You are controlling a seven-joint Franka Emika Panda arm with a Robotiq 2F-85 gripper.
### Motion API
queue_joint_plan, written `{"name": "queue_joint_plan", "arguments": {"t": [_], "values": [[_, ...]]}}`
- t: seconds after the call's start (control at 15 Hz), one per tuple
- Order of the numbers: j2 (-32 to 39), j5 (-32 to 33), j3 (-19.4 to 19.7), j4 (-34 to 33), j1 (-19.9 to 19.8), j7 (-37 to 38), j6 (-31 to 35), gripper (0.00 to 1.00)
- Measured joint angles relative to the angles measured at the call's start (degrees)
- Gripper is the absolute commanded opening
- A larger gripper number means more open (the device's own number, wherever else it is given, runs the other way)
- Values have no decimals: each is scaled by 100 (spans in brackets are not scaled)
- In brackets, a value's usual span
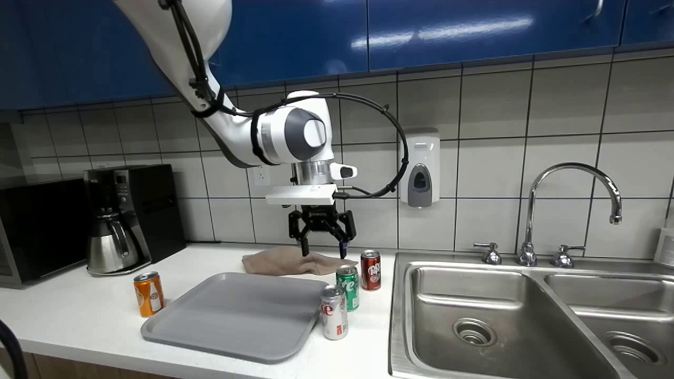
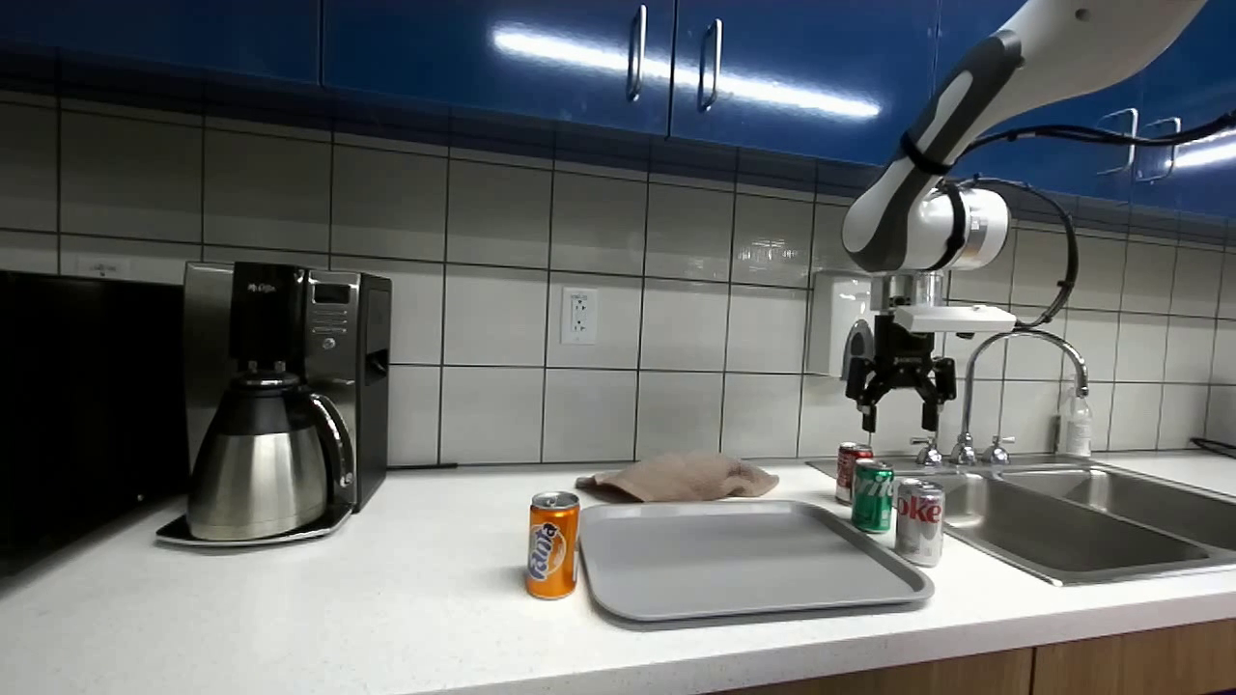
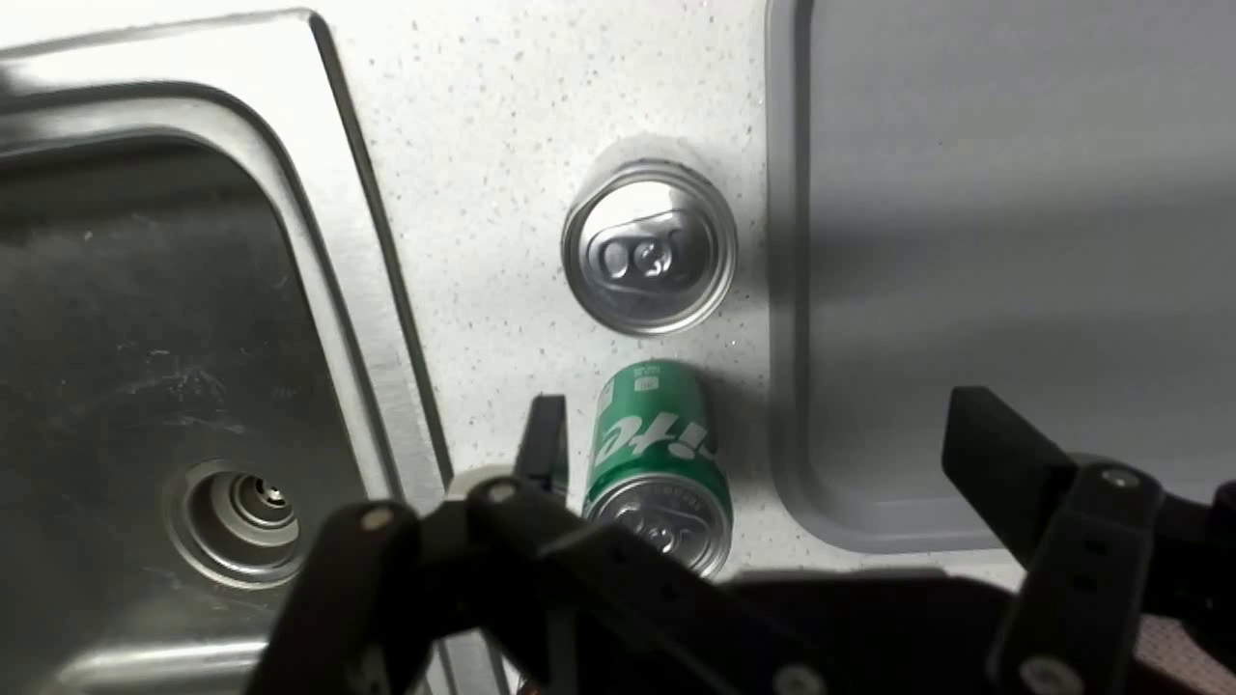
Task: Remove the orange, grey and green cans from the tray
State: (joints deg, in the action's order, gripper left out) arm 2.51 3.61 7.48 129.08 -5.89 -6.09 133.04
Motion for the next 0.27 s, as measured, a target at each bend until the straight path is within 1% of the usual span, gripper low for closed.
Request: {"name": "queue_joint_plan", "arguments": {"t": [0.27], "values": [[5,0,-5,40,0,0,9,100]]}}
